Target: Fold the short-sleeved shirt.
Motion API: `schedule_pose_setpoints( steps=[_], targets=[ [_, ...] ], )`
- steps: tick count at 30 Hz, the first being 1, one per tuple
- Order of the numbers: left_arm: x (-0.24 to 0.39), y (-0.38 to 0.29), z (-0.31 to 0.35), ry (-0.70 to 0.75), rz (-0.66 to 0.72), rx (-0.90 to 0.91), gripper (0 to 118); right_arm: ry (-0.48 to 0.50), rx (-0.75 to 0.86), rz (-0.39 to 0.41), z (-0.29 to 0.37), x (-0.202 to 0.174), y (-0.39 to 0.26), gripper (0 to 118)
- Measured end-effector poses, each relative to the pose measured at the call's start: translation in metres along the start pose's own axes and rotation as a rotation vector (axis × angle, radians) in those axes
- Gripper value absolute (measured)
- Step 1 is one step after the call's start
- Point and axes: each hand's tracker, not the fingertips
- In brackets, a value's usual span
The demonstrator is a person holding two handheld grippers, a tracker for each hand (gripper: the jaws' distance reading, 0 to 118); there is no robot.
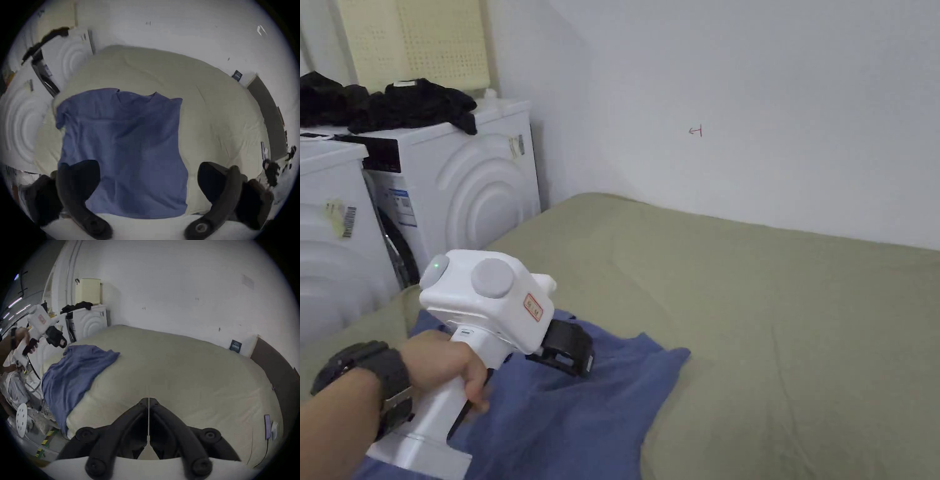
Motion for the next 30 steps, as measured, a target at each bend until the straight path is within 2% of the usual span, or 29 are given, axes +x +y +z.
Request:
schedule_pose_setpoints(
  steps=[2, 7, 9, 10, 13, 14, 15, 16, 17, 18, 19, 20, 22, 24, 27, 30],
  targets=[
    [-0.003, 0.011, -0.034, 0.022, 0.043, -0.019, 118, -0.005, -0.030, -0.008, -0.009, 0.006, -0.005, 4],
    [-0.001, 0.013, -0.110, 0.056, 0.006, -0.169, 118, 0.006, -0.097, -0.022, -0.020, 0.016, -0.017, 4],
    [0.003, 0.010, -0.126, 0.013, 0.008, -0.146, 118, -0.004, -0.113, -0.014, -0.024, 0.017, -0.022, 4],
    [-0.015, 0.022, -0.142, -0.015, 0.011, -0.156, 118, -0.003, -0.117, -0.016, -0.026, 0.017, -0.025, 4],
    [-0.009, 0.022, -0.164, 0.008, -0.010, -0.160, 117, 0.033, -0.143, -0.040, -0.034, 0.014, -0.032, 4],
    [-0.013, 0.024, -0.167, 0.012, -0.056, -0.149, 110, 0.044, -0.150, -0.048, -0.036, 0.012, -0.034, 4],
    [-0.012, 0.023, -0.169, 0.015, -0.086, -0.139, 94, 0.052, -0.157, -0.052, -0.037, 0.010, -0.036, 4],
    [-0.011, 0.021, -0.170, 0.051, -0.105, -0.109, 73, 0.060, -0.163, -0.051, -0.038, 0.006, -0.039, 4],
    [-0.016, 0.021, -0.168, 0.031, -0.086, -0.100, 71, 0.069, -0.168, -0.045, -0.039, 0.003, -0.041, 4],
    [-0.022, 0.023, -0.168, 0.006, -0.070, -0.094, 64, 0.079, -0.174, -0.041, -0.039, 0.001, -0.043, 4],
    [-0.027, 0.024, -0.166, -0.013, -0.062, -0.095, 38, 0.091, -0.179, -0.038, -0.039, -0.002, -0.045, 4],
    [-0.030, 0.026, -0.161, 0.008, -0.062, -0.062, 5, 0.096, -0.181, -0.037, -0.040, -0.005, -0.046, 4],
    [-0.036, 0.023, -0.146, -0.026, -0.013, 0.036, 4, 0.109, -0.186, -0.040, -0.039, -0.007, -0.049, 4],
    [-0.035, 0.024, -0.133, -0.075, 0.018, 0.061, 4, 0.116, -0.192, -0.045, -0.038, -0.007, -0.049, 4],
    [0.001, 0.018, -0.097, -0.073, -0.103, 0.099, 4, 0.119, -0.192, -0.045, -0.034, -0.004, -0.050, 4],
    [0.036, 0.025, -0.077, -0.063, -0.174, 0.096, 4, 0.116, -0.168, -0.080, -0.026, 0.006, -0.049, 4]
  ],
)
